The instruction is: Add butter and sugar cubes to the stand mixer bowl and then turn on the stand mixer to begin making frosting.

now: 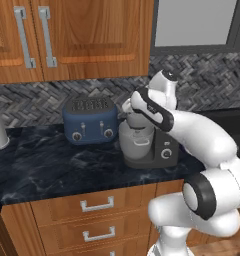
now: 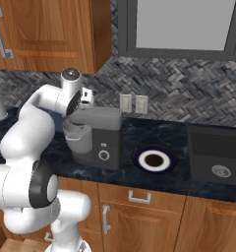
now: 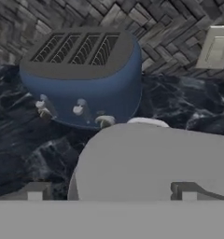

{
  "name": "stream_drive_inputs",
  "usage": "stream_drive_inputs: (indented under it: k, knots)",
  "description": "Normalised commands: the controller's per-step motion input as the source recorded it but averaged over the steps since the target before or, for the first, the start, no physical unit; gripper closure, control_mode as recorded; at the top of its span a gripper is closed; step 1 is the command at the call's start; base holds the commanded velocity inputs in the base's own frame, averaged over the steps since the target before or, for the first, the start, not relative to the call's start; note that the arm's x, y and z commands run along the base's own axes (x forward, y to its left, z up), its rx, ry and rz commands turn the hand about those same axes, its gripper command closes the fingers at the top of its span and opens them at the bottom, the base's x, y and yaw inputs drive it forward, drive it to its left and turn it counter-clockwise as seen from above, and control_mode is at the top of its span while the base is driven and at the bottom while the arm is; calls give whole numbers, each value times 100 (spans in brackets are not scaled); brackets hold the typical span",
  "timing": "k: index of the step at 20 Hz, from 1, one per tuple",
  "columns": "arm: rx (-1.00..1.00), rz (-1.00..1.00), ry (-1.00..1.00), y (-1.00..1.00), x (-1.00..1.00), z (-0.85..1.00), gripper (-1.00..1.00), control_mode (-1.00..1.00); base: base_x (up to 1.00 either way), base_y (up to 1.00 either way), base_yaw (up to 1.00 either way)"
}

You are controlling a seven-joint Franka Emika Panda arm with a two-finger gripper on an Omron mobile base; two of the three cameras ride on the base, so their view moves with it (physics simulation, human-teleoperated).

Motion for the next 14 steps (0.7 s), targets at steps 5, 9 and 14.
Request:
stream_drive_inputs:
  k: [5, 9, 14]
  knots:
    - [0, -14, -14, -34, -96, 49, -100, -100, 0, 0, 0]
    - [-3, -20, -18, -23, -100, 34, -100, -100, 0, 0, 0]
    - [-15, -21, -14, -25, -100, 2, -100, -100, 0, 0, 0]
